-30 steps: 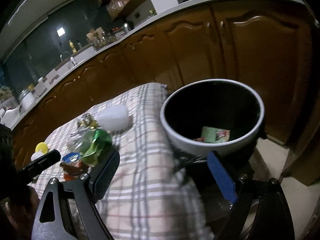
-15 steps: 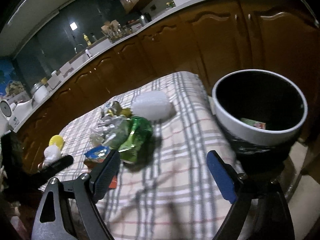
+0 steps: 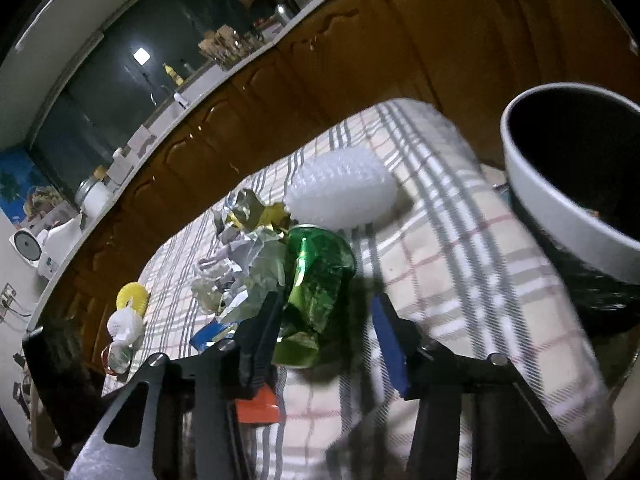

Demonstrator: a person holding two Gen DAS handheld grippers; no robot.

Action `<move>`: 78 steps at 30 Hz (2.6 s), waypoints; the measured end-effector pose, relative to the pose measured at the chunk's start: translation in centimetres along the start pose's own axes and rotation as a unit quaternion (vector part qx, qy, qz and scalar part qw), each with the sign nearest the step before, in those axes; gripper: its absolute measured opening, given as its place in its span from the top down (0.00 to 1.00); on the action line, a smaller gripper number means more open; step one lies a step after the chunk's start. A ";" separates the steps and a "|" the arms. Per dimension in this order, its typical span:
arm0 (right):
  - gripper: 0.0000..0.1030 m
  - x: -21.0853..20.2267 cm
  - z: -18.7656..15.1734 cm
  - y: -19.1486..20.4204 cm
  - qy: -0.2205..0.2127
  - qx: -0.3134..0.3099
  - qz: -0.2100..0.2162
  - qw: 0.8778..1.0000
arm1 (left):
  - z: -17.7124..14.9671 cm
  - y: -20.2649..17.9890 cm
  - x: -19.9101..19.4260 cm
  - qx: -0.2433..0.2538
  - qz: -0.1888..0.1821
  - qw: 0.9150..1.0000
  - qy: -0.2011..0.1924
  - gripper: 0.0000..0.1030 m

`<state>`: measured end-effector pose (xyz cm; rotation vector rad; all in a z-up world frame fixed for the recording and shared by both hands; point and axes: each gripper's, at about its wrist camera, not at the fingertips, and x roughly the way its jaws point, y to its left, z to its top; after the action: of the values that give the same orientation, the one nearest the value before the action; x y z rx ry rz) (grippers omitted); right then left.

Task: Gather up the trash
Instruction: 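Grasp the orange snack wrapper with the left tool while the right tool grasps the green soda can, then carry the wrapper and can over the black bin and open both tools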

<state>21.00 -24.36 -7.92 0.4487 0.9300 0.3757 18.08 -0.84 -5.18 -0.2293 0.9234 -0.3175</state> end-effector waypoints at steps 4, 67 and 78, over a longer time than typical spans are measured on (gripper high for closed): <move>0.65 0.5 -0.4 0.5 0.008 -0.004 0.015 1.000 | 0.2 -0.2 0.0 0.007 -0.010 1.000 -0.004 0.83; 0.76 -15.9 4.3 -13.9 -0.146 0.007 -0.163 0.976 | 10.2 -21.0 9.9 0.155 -0.115 0.981 -0.028 1.00; 0.76 -14.8 6.1 -15.9 -0.133 0.008 -0.175 0.976 | 11.8 -22.9 14.3 0.156 -0.109 0.982 -0.003 1.00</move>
<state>19.86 -46.36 -2.99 0.3307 0.7330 -0.0138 31.81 -26.60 -1.42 -0.0413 0.8299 -0.6586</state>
